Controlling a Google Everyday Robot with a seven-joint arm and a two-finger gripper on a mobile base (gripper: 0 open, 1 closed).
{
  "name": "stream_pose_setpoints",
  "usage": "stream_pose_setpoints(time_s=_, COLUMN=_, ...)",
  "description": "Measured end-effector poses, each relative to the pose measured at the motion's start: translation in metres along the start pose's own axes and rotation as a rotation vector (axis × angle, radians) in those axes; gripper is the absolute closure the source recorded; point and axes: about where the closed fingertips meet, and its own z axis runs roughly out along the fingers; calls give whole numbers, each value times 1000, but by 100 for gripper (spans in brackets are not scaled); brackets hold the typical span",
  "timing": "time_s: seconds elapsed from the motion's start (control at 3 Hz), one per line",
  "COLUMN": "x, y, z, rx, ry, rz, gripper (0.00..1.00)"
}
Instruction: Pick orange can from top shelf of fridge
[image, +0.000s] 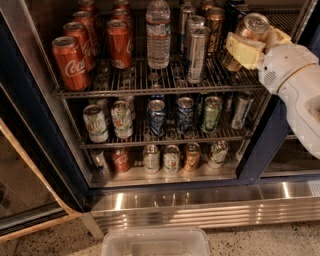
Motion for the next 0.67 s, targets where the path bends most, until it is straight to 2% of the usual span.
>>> stream_pose_setpoints(time_s=0.33, x=-9, y=12, z=-16, rx=-26, ry=-4, rz=13, gripper=100)
stream_pose_setpoints(time_s=0.67, x=-15, y=26, z=-27, rx=-73, ry=1, rz=17, gripper=100)
